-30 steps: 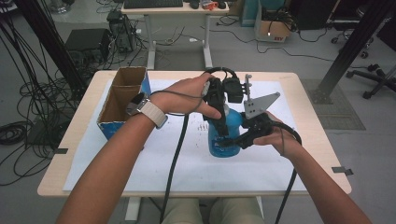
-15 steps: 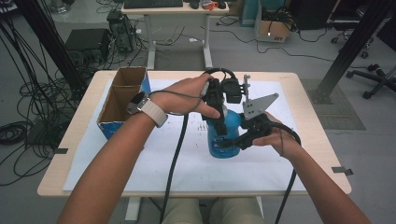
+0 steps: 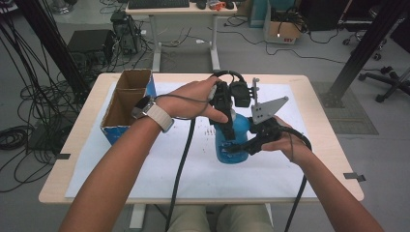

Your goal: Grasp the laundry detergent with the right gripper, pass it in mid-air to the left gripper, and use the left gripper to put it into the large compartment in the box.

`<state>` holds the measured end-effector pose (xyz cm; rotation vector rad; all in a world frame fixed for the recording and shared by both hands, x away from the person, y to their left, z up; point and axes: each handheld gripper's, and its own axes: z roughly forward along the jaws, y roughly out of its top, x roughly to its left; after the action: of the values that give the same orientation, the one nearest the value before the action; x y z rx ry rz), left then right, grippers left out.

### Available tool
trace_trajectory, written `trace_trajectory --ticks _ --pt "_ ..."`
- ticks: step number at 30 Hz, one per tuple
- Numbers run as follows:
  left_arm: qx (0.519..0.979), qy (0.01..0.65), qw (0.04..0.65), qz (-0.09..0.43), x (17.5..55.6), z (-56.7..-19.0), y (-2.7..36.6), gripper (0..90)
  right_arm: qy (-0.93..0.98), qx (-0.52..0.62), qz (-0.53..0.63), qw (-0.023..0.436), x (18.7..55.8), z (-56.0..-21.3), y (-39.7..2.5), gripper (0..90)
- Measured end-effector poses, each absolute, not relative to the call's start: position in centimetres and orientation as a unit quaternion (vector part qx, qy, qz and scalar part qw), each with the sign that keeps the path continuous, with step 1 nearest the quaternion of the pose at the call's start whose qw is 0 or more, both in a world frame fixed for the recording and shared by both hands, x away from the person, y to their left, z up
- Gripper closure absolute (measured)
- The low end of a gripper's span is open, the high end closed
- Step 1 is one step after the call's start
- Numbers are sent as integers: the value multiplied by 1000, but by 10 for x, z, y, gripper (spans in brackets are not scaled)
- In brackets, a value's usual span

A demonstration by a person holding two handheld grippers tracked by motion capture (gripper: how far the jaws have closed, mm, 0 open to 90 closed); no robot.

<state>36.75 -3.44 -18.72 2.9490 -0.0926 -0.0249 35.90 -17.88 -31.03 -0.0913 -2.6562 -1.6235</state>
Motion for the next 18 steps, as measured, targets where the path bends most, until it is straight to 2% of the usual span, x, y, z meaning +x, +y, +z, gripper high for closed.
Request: trace_trajectory --ticks 2,18 --pt "994 -28 110 -8 367 -190 -34 375 -853 -29 -521 15 359 -310 -179 436" --pt "993 -30 111 -6 366 -188 -33 375 -854 -26 -519 6 359 -308 -179 435"
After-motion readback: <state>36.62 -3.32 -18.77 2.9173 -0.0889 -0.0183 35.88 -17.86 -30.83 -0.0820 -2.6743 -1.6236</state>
